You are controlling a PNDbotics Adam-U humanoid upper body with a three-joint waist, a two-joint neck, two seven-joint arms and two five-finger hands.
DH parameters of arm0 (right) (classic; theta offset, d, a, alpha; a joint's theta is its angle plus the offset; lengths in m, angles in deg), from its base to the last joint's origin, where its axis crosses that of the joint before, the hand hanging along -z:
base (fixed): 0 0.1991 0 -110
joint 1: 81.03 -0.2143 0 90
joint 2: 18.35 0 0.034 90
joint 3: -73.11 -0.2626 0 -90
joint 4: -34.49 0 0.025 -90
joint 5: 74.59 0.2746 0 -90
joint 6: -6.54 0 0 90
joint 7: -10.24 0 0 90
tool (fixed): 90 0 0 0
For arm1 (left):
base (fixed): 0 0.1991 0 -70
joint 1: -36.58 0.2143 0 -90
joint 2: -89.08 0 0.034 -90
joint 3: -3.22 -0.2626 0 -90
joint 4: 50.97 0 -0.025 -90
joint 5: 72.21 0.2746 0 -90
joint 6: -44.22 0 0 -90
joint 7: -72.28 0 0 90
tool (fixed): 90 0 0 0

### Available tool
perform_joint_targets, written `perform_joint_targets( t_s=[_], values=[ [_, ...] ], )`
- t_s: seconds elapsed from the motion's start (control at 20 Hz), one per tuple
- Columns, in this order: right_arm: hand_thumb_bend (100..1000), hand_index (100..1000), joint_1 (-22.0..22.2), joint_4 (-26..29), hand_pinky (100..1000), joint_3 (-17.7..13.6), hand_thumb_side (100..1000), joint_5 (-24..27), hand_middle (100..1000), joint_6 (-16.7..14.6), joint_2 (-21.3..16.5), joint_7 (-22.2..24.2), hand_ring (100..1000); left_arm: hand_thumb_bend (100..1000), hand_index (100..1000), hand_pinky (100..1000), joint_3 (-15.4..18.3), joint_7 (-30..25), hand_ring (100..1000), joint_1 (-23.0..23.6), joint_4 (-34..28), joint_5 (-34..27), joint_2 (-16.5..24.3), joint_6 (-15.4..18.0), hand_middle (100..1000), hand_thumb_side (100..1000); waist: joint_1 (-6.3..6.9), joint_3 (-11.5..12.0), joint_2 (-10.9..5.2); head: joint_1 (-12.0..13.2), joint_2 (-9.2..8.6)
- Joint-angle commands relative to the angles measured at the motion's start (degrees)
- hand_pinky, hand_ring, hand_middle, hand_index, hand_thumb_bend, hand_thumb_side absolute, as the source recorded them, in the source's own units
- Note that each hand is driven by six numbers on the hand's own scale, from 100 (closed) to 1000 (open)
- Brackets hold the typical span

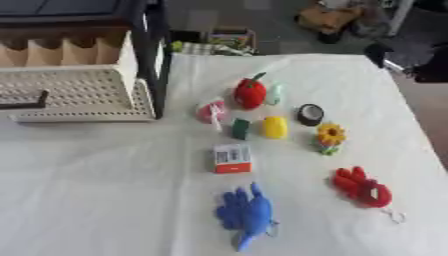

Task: Pick up objects from table and place into drawer.

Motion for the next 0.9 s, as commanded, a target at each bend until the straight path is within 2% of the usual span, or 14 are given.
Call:
perform_joint_targets(
  t_s=[0.05,0.2,0.4,0.6,0.75,0.9],
  values=[
    [418,922,-1.68,-1.61,900,0.67,615,0.40,837,-1.32,-2.72,2.61,935,100,822,100,0.13,0.17,100,-0.58,-0.45,-0.26,1.13,0.18,100,271,0.12,0.15,-0.87,0.08,-0.27],
    [422,947,-2.97,-3.35,902,1.94,622,-0.12,833,-2.69,-3.05,5.22,936,100,819,100,-0.03,0.14,100,-0.67,-0.45,-0.37,1.07,-0.09,100,269,0.13,0.23,-0.78,-0.59,-0.85],
    [431,901,-4.17,-5.87,905,3.26,615,-1.89,852,-3.43,-2.99,8.16,938,100,816,100,-0.15,0.11,100,-0.59,-0.45,-0.43,0.96,-0.52,100,267,0.05,0.30,-0.67,-2.26,-1.52],
    [434,927,-4.89,-7.82,905,4.44,608,-2.61,844,-3.91,-2.71,10.39,933,100,811,100,-0.30,0.00,100,-0.55,-0.45,-0.56,0.84,-1.22,100,265,-0.03,0.31,-0.62,-3.31,-2.08],
    [452,986,-5.75,-9.41,904,5.50,608,-2.64,833,-4.38,-2.28,11.69,933,100,810,100,-0.48,-0.23,100,-0.64,-0.45,-0.62,0.75,-1.48,100,262,-0.03,0.36,-0.61,-3.87,-2.44],
    [470,987,-6.85,-10.89,903,6.61,599,-2.32,829,-4.74,-1.64,12.64,932,100,808,100,-0.61,-0.47,100,-0.65,-0.45,-0.61,0.73,-1.76,100,262,0.01,0.45,-0.57,-4.38,-2.73]
  ],
)
